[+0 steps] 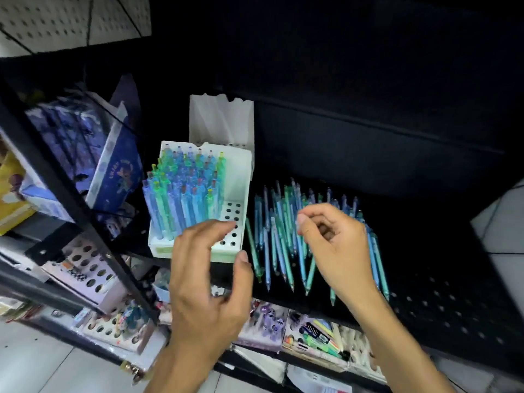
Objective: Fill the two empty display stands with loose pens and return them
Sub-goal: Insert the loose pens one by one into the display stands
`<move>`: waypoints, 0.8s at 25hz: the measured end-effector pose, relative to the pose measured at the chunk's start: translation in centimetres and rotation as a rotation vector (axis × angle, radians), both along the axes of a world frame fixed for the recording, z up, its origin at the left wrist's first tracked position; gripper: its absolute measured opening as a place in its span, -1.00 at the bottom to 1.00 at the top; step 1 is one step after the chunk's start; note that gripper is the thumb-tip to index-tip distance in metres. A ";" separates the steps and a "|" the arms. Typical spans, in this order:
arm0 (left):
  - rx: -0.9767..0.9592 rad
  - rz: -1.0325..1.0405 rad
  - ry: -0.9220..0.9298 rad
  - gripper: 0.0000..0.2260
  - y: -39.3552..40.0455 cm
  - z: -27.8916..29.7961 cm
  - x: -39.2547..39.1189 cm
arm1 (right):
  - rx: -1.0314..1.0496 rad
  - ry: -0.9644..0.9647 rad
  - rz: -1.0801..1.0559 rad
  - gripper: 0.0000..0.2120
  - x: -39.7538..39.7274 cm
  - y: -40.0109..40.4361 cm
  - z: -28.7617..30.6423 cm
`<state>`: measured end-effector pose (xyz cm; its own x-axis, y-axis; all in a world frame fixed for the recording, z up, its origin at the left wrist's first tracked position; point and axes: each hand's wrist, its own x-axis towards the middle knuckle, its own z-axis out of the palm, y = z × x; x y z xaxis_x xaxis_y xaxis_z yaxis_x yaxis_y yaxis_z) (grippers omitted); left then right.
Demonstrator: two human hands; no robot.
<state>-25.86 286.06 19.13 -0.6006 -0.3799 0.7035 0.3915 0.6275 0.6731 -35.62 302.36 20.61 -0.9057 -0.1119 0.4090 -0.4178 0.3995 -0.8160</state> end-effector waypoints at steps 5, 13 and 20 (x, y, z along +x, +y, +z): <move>-0.192 -0.208 -0.234 -0.78 7.0 1.5 -5.1 | 0.560 -0.087 -0.392 -0.85 -2.6 11.2 -0.7; -0.821 -0.146 -1.082 -0.33 15.1 2.4 -15.6 | 0.844 -0.359 -0.322 -0.75 -2.9 14.8 -2.0; -0.713 -0.244 -1.159 -0.39 17.1 1.9 -16.7 | 0.707 -0.458 -0.334 -0.78 -3.9 16.1 -0.8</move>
<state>-42.57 303.18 21.00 -0.9690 0.0460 -0.2427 -0.0172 0.9676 0.2521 -39.48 318.47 19.79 -0.9932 0.0975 -0.0639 0.1149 0.9129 -0.3918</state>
